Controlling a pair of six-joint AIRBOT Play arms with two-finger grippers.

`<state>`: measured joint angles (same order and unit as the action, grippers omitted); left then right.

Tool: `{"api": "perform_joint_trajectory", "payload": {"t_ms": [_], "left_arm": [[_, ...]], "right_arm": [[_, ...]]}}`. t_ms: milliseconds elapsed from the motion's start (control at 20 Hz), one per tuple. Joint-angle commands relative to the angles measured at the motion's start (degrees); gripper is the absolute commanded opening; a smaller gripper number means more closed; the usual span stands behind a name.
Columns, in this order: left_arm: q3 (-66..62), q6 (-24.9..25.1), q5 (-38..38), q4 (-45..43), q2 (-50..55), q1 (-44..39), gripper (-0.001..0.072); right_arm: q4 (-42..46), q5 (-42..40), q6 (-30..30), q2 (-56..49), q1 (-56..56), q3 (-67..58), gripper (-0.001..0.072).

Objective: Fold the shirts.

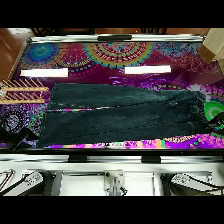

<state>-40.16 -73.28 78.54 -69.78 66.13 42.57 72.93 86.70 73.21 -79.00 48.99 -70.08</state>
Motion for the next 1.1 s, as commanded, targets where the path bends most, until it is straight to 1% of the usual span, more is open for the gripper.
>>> {"api": "perform_joint_trajectory", "payload": {"t_ms": [0,100,200,250,300,400,450,550,600,650,700,800,850,900,1000,1050], "left_arm": [[3.1,1.7,-3.5,1.3,3.0,1.0,0.0594],[4.0,3.1,-5.8,3.0,4.2,0.0,0.0591],[4.1,3.2,-9.4,5.7,4.2,-1.0,0.0587],[4.1,3.2,-10.8,7.1,4.2,-1.6,0.0506],[4.3,3.2,-11.8,8.4,4.2,-2.4,0.0475],[5.6,3.2,-13.0,9.7,4.2,-4.7,0.0475],[6.7,3.2,-13.2,9.5,4.2,-5.7,0.0459],[8.2,3.2,-13.8,9.4,4.2,-6.2,0.0171],[8.1,3.2,-13.5,9.4,4.1,-6.1,0.0111],[7.8,3.2,-13.4,9.4,3.9,-6.1,0.0072],[7.2,3.0,-13.4,9.5,3.5,-6.1,0.0071],[6.1,2.9,-13.3,9.7,2.6,-6.1,0.0071],[6.0,2.6,-13.1,9.6,1.9,-6.2,0.0071],[6.0,2.7,-13.0,9.4,1.4,-6.2,0.0071],[6.0,2.8,-13.7,8.7,0.9,-6.2,0.0071],[6.0,2.8,-14.0,8.7,0.9,-6.2,0.0071]], "right_arm": [[-0.4,0.6,0.1,0.0,0.1,0.1,0.0619],[-0.4,1.7,0.1,0.0,0.1,0.1,0.0619],[-0.4,2.9,0.2,0.0,0.1,0.1,0.0619],[-0.4,3.3,0.2,0.0,0.1,0.1,0.0619],[-0.4,3.4,0.2,0.0,0.1,0.1,0.0619],[-0.3,3.3,0.2,0.0,0.1,0.1,0.0619],[-0.3,3.3,0.5,0.0,0.1,0.1,0.0619],[1.2,3.4,1.1,0.0,0.1,0.1,0.0619],[3.0,3.5,1.1,0.0,0.1,0.1,0.0619],[5.0,3.7,1.1,0.0,0.1,0.1,0.0619],[6.5,4.2,1.1,0.0,0.1,0.2,0.0619],[4.6,3.0,0.7,0.0,0.3,1.9,0.0621],[1.7,1.4,0.1,0.0,0.2,3.6,0.064],[-0.5,-0.8,0.0,0.0,0.2,5.2,0.0639],[-3.3,-5.7,1.3,0.0,0.2,7.8,0.0639],[-4.2,-7.3,1.3,0.0,0.2,8.3,0.066]]}}
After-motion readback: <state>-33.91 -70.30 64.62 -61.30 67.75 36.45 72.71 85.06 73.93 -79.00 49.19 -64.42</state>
